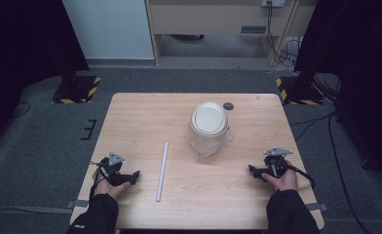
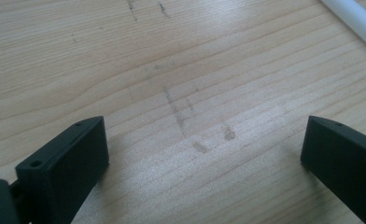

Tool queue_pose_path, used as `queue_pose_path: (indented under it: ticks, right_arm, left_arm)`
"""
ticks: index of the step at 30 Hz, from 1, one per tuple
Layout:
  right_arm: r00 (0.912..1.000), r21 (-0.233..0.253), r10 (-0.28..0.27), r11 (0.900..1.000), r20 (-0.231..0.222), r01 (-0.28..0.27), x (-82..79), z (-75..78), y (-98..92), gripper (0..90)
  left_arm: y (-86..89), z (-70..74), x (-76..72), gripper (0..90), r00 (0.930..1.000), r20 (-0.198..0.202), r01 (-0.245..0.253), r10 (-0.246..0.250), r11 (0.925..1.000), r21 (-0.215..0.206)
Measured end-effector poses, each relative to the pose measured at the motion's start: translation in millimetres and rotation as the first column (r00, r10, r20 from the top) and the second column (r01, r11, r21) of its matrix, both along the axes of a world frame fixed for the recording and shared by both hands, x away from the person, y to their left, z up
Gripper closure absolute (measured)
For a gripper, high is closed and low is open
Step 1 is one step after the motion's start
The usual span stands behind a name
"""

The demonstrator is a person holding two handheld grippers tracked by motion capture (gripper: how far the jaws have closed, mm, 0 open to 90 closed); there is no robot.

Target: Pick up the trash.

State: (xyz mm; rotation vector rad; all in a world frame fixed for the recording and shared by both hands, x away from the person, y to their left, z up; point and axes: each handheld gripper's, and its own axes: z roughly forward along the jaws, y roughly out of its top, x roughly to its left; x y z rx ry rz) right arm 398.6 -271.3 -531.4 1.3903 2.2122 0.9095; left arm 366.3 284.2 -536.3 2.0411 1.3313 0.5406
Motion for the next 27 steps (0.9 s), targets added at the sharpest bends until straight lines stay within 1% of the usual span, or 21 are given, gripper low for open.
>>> queue_pose_path:
  ticks: [1, 6, 8, 9, 11, 12, 15, 16, 17, 18, 20, 25, 27]
  right_arm:
    - [1.0000, 0.009, -0.009, 1.000, -0.003, 0.009, -0.4, 1.1, -0.4, 16.7]
    - [0.9982, 0.045, -0.029, 0.999, 0.053, 0.027, -0.8, 11.1, -2.8, 17.7]
    - [0.9978, 0.047, -0.027, 0.999, 0.061, 0.024, -0.8, 12.1, -3.1, 17.5]
    - [0.9970, 0.059, -0.028, 0.998, 0.072, 0.023, -1.8, 14.5, -3.8, 17.6]
    - [0.9969, 0.063, -0.027, 0.998, 0.074, 0.022, -2.5, 15.8, -4.1, 17.6]
    - [0.9966, 0.065, -0.030, 0.998, 0.077, 0.025, -2.5, 16.8, -4.5, 17.5]
    - [0.9957, 0.064, -0.034, 0.998, 0.087, 0.028, -2.5, 18.4, -5.6, 17.5]
    - [0.9948, 0.077, -0.045, 0.996, 0.091, 0.038, -3.2, 21.1, -6.7, 17.1]
    - [0.9948, 0.077, -0.045, 0.996, 0.091, 0.038, -3.2, 21.1, -6.7, 17.1]
    - [0.9937, 0.089, -0.059, 0.995, 0.096, 0.050, -3.6, 23.2, -7.8, 16.4]
    - [0.9926, 0.097, -0.065, 0.994, 0.103, 0.055, -3.4, 24.7, -8.7, 16.6]
    - [0.9889, 0.124, -0.079, 0.990, 0.126, 0.063, -3.6, 31.9, -9.4, 15.9]
    - [0.9882, 0.139, -0.085, 0.988, 0.127, 0.067, -3.8, 34.4, -8.0, 14.9]
  left_arm:
    - [0.0, 0.0, 0.3, 0.4, 1.0000, 0.000, -0.004, 0.004, 1.0000, 0.000]
    - [-0.3, 0.0, 0.8, 0.2, 1.0000, -0.001, -0.009, 0.009, 1.0000, 0.002]
    - [-0.3, 0.0, 0.8, 0.2, 1.0000, -0.001, -0.009, 0.009, 1.0000, 0.002]
    - [-0.4, 0.1, 0.8, 0.2, 0.9999, -0.002, -0.011, 0.011, 0.9999, 0.002]
    - [-0.6, 0.2, 0.8, 1.2, 0.9998, -0.001, -0.018, 0.018, 0.9998, -0.001]
    - [-0.9, 0.3, 1.0, 1.9, 0.9994, 0.003, -0.034, 0.034, 0.9994, -0.005]
    - [-0.4, 0.4, 0.8, 2.6, 0.9993, 0.004, -0.037, 0.037, 0.9993, -0.007]
    - [0.5, 0.6, 0.7, 3.2, 0.9991, 0.006, -0.042, 0.042, 0.9990, -0.016]
    - [0.5, 0.6, 0.7, 3.4, 0.9991, 0.006, -0.042, 0.042, 0.9990, -0.016]
    - [0.4, 0.6, 0.7, 3.5, 0.9992, 0.006, -0.039, 0.039, 0.9991, -0.013]
    - [-0.2, 0.5, 0.7, 3.2, 0.9994, 0.006, -0.033, 0.033, 0.9995, -0.002]
    - [-0.4, 0.4, 0.8, 3.2, 0.9994, 0.006, -0.033, 0.033, 0.9994, -0.001]
    - [-0.6, 0.3, 0.9, 2.9, 0.9995, 0.006, -0.032, 0.032, 0.9995, -0.001]
